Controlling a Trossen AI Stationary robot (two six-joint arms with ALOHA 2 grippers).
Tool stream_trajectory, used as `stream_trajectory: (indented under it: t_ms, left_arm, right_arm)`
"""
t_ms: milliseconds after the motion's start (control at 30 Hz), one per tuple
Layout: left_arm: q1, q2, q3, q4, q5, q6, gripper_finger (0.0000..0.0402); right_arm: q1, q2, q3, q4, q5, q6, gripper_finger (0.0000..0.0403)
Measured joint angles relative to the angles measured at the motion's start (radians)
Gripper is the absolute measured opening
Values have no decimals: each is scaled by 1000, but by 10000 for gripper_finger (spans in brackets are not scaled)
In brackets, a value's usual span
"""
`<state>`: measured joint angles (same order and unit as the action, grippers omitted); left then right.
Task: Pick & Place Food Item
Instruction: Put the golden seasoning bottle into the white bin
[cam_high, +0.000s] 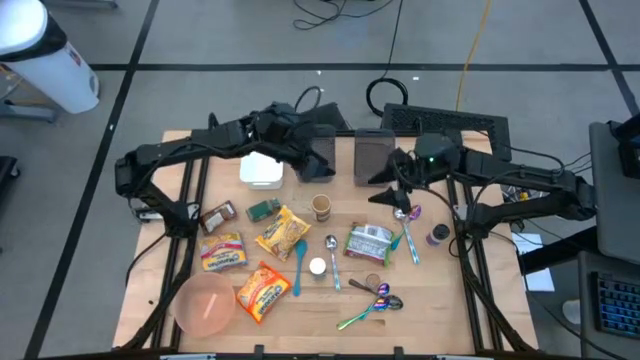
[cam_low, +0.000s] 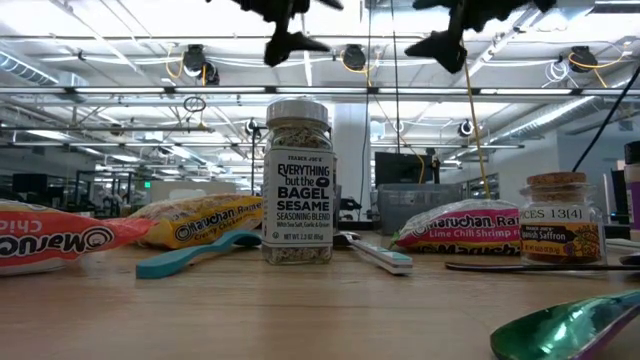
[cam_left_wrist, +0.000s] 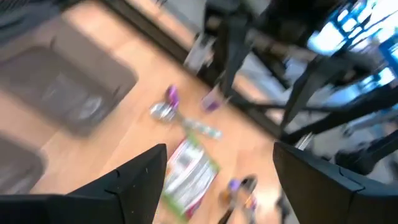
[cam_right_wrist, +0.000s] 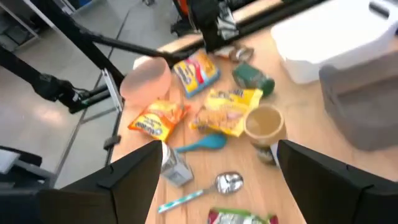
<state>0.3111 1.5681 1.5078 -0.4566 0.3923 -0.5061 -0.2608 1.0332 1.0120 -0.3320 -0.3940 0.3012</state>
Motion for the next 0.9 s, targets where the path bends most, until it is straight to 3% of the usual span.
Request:
stream_trajectory:
  t_ms: [100,300,567,733,900]
  left_arm:
    - [1,-1,-1,-118,-2,40,291]
    - [-19,-4,-1,-278,-69,110,279]
    - [-115,-4,-1,-313,-336,312,273]
    - [-191,13,-1,-353,-443,445,273]
    - [-223,46,0,-343,-450,474,273]
  right_arm:
    - [2,1,-59,58,-2,26,313]
    - [1,1,-247,389,-4,186,313]
    - [1,1,-460,730,-2,327,313]
    - [1,-7,-485,785,-1,353,313]
    - [1,-13,-485,870,28,330,313]
